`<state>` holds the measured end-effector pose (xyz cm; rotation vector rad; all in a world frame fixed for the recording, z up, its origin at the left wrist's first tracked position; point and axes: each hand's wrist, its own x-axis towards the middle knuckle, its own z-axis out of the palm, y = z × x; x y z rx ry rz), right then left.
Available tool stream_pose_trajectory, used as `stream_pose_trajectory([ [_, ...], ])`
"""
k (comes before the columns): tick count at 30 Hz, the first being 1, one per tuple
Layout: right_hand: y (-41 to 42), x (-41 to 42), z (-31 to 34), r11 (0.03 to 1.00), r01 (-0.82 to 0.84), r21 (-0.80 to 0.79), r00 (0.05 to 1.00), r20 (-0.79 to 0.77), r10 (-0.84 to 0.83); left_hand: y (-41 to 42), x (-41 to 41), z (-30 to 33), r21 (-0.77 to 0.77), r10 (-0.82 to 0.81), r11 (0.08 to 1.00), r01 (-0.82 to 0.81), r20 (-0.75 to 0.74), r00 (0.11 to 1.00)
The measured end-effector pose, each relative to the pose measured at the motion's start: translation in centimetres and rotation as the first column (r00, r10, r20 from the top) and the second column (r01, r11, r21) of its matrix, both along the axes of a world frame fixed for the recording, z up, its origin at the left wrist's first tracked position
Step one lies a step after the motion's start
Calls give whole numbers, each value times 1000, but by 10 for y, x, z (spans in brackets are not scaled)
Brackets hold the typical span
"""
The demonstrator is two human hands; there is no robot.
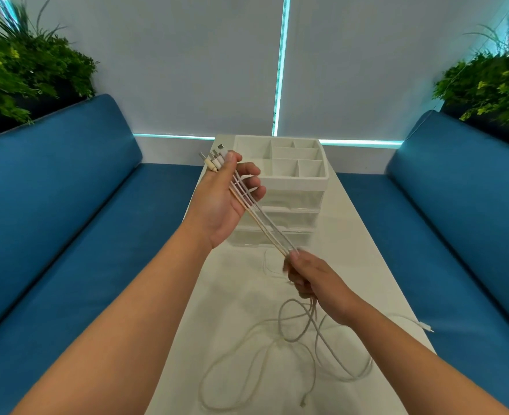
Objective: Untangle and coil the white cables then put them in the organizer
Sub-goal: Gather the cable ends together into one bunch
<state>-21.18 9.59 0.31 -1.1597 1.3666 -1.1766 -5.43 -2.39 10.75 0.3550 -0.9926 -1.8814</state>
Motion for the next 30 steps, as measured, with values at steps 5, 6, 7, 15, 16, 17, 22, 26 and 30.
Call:
stream_pose_trajectory([
  [5, -1, 1, 5, 1000, -15, 13, 972, -232, 17, -1, 0, -3, 10, 19, 1000, -19, -2, 1000],
  [6, -3, 1, 4, 1000, -11, 20, 958, -286, 16, 0, -1, -4, -2, 18, 1000, -18, 7, 1000],
  [7, -4, 1, 2, 1000, -2, 30, 946, -324, 12, 0, -1, -4, -13, 18, 1000, -18, 15, 1000],
  [15, 1, 1, -10, 996, 9, -86, 959, -280, -33, -7, 4, -5, 23, 75, 997, -76, 26, 997],
  [16, 0, 1, -12, 994, 5, -107, 956, -290, -36, -7, 5, -5, 23, 75, 997, -76, 25, 997],
  [17, -2, 0, -13, 992, 16, -121, 953, -298, -52, -7, 5, -5, 20, 75, 997, -76, 24, 997],
  [22, -11, -3, -21, 987, 121, -105, 943, -299, -147, -4, 3, -6, -26, 82, 996, -81, 47, 995],
  [26, -11, -3, -23, 987, 138, -77, 955, -252, -153, 2, 3, -3, -56, 73, 996, -71, 37, 997],
  [30, -17, -7, -22, 969, 194, -154, 859, -451, -243, 15, -3, 0, -181, 78, 981, -66, 57, 995],
])
